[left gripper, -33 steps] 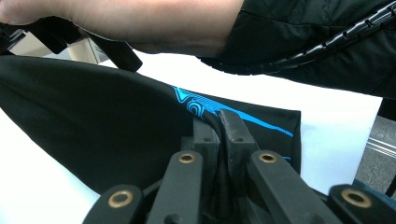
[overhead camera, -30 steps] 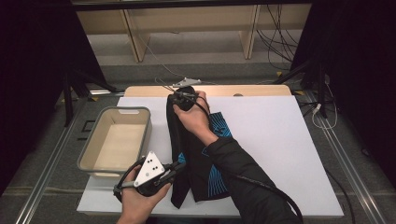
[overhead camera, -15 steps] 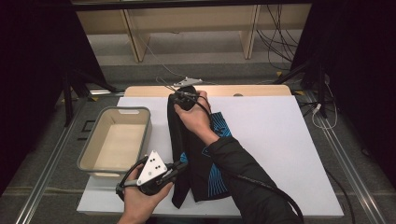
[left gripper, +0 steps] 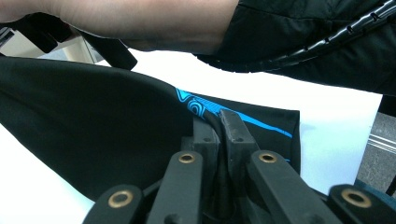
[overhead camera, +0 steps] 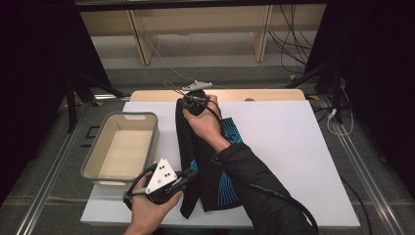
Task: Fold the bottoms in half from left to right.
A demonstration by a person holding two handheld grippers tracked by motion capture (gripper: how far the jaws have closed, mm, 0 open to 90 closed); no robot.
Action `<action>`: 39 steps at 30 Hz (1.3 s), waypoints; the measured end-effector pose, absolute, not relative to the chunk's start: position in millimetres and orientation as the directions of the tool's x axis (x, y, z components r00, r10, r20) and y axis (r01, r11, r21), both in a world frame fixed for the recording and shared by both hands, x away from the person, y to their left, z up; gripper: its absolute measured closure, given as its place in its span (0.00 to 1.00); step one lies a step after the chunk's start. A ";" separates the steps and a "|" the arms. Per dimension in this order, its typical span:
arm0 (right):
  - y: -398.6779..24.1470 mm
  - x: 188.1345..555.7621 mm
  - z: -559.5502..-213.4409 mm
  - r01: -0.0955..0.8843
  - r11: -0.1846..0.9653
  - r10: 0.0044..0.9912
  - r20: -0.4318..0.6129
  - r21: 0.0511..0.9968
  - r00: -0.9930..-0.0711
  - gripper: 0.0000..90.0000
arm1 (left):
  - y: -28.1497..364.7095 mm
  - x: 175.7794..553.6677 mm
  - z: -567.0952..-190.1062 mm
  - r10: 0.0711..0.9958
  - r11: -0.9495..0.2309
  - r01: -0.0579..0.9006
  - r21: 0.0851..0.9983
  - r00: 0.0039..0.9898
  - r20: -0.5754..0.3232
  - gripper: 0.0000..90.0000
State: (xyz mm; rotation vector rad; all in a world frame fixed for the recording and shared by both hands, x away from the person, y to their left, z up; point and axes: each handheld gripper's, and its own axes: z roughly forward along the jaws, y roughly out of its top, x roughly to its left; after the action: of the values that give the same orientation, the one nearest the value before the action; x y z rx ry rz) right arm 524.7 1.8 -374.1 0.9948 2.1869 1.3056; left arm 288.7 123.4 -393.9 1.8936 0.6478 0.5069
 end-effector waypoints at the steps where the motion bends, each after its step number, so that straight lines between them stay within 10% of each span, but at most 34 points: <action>1: 1.7 524.7 -373.9 0.369 0.308 0.747 0.017 0.877 -0.664 0.96 | 123.2 288.7 -393.8 0.639 -0.331 0.207 0.921 0.767 0.057 0.95; 39: -6.2 527.3 -371.9 0.377 0.301 0.751 0.026 0.876 -0.660 0.96 | 115.0 291.4 -395.6 0.626 -0.349 0.204 0.915 0.777 0.066 0.95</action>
State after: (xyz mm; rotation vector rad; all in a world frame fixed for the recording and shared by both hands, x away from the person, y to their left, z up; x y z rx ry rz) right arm 527.3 -6.2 -371.9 1.0091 2.1845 1.3096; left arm 291.4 115.0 -395.6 1.9154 0.6298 0.5016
